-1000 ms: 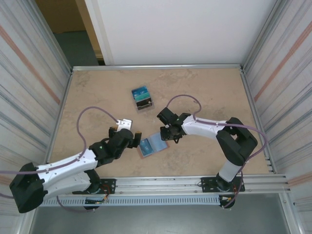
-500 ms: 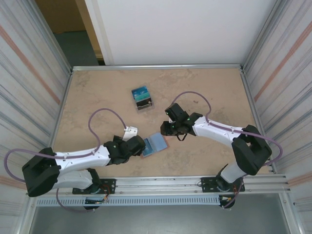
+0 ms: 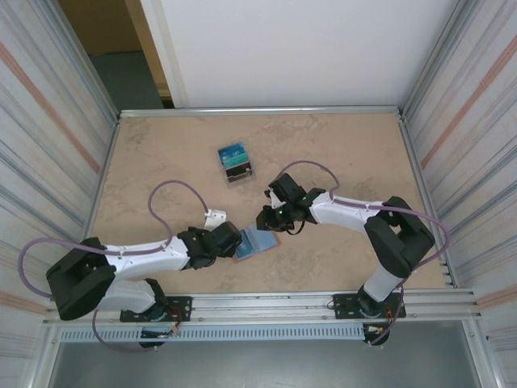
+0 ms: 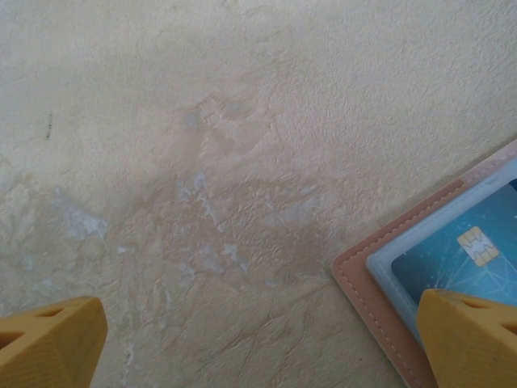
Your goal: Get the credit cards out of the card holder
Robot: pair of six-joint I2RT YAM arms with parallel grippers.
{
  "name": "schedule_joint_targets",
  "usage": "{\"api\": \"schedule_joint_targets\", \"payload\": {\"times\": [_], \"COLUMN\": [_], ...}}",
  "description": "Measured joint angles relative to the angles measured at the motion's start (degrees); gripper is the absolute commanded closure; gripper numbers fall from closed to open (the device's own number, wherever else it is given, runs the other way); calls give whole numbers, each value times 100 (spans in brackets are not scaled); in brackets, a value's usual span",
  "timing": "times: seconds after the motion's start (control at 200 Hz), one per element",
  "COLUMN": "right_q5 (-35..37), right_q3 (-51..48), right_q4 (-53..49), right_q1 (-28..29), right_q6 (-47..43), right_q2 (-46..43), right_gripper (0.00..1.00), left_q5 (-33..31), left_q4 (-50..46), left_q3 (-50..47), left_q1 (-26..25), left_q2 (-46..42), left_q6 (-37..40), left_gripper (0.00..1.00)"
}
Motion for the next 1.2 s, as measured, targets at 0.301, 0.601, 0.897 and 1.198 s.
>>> {"api": "schedule_joint_targets", "payload": {"times": [0.301,0.601,0.897,1.198], "right_q5": [-59,-157,-160,-177], "right_q3": [2,2,2,-9], "right_q4": [4,48,101,339], "right_q1": [151,133,-170,-240], "right_q6": [35,142,144,190], "right_q2": [219,323,323,321], "right_gripper": [79,80,80,81], "left_q5": [-42,-157,125,424], "left_q4": [238,562,1408,1342], "left_q3": [199,470,431,446], "left_q1": [35,66,776,979], "left_q2": [525,951,1082,846], "left_q6": [15,212,1099,1482], "left_gripper": [1,1,1,1]}}
